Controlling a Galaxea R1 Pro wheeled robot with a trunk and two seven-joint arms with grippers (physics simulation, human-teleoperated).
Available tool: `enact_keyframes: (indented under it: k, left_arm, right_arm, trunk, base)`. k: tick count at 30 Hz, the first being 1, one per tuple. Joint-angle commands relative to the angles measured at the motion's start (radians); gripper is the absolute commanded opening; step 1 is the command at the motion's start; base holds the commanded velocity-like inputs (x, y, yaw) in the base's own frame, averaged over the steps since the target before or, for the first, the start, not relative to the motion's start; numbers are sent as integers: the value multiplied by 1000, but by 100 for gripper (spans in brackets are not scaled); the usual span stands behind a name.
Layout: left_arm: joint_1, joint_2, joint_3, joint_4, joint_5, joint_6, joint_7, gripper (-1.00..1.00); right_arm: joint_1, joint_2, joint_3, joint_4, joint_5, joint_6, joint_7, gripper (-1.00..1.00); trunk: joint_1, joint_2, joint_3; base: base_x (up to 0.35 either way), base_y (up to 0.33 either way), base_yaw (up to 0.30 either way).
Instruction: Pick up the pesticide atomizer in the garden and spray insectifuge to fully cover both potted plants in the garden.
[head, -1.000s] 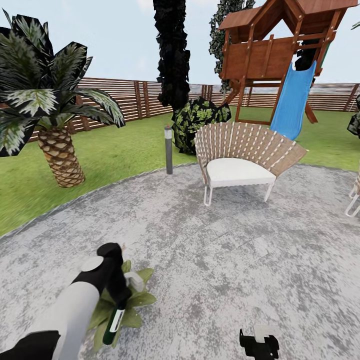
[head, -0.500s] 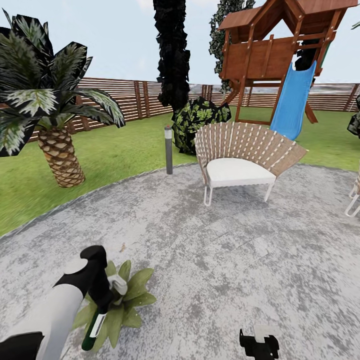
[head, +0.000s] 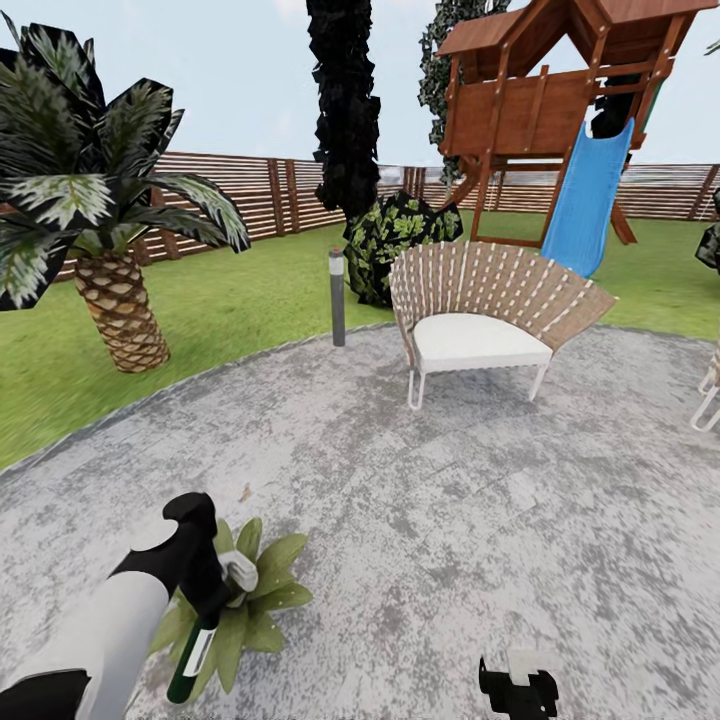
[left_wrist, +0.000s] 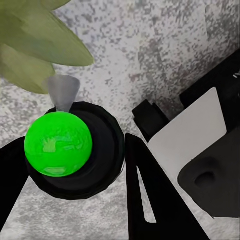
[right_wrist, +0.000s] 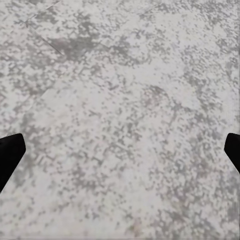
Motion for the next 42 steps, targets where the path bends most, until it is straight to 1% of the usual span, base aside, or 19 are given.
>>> enact_keyframes:
  k: [1, 3, 5, 8, 9, 12, 14, 16, 20, 25, 29, 30, 33, 35, 38, 42]
  left_arm:
    - [0, -2, 4, -1, -11, 11, -9, -100]
    - [0, -2, 3, -1, -14, 11, -9, -100]
    - [0, -1, 3, 0, -15, 11, -9, -100]
    - [0, 9, 5, 9, -17, 9, -9, -100]
    - [4, 11, 6, 12, -17, 8, -9, -100]
    - [40, 13, 7, 13, -19, 5, -9, -100]
    - [49, 17, 7, 13, -19, 5, -9, -100]
    - [51, 20, 8, 13, -12, 5, -9, -100]
    - [49, 16, 9, 3, -7, 10, -9, -100]
    - [33, 21, 9, -2, -7, 12, -9, -100]
    - [44, 23, 8, 8, -9, 7, -9, -100]
    - [47, 27, 8, 10, -11, 6, -9, -100]
    - [48, 63, 8, 13, -8, 4, -9, -100]
    - [49, 71, 9, 13, -7, 3, -9, -100]
    - [50, 67, 5, 16, -6, 3, -9, -100]
    - [81, 62, 6, 53, -5, 4, -9, -100]
  right_arm:
    - [-1, 0, -7, 1, 11, -3, -3, 100]
    - [-1, 0, -7, 1, 11, -3, -3, 100]
    - [-1, 0, -7, 1, 11, -3, -3, 100]
    - [-1, 0, -7, 1, 11, -3, -3, 100]
    - [-1, 0, -7, 1, 11, -3, -3, 100]
    - [-1, 0, -7, 1, 11, -3, -3, 100]
    - [-1, 0, -7, 1, 11, -3, -3, 100]
    - [-1, 0, -7, 1, 11, -3, -3, 100]
    - [-1, 0, -6, 1, 11, -3, -3, 100]
    - [-1, 0, -6, 1, 13, -3, -2, 100]
    - [-1, -1, -6, 1, 14, -3, -2, 100]
    - [-1, -1, -6, 1, 14, -3, -2, 100]
    - [-1, -3, -6, 1, 14, -3, -2, 100]
    - [-1, -3, -6, 1, 14, -3, -2, 100]
    - [-1, -3, -6, 1, 14, -3, -2, 100]
    - [-1, -3, -6, 1, 14, -3, -2, 100]
  trunk:
    - [4, -8, -6]
    - [11, -22, -15]
    - [11, -22, -17]
    - [11, -22, -18]
    - [11, -22, -18]
    - [11, -22, -18]
    - [11, -22, -18]
    - [11, -22, -18]
    - [11, -22, -18]
    - [11, -22, -18]
    - [11, -22, -18]
    - [11, -22, -18]
    - [11, -22, -18]
    - [11, -22, -18]
    - [11, -22, -18]
    - [11, -22, -18]
  base:
    - [0, 0, 0]
    - [0, 0, 0]
    - [0, 0, 0]
    - [0, 0, 0]
    - [0, 0, 0]
    - [0, 0, 0]
    - [0, 0, 0]
    - [0, 0, 0]
    - [0, 0, 0]
    - [0, 0, 0]
    - [0, 0, 0]
    - [0, 0, 0]
    - [0, 0, 0]
    - [0, 0, 0]
    - [0, 0, 0]
    - [0, 0, 0]
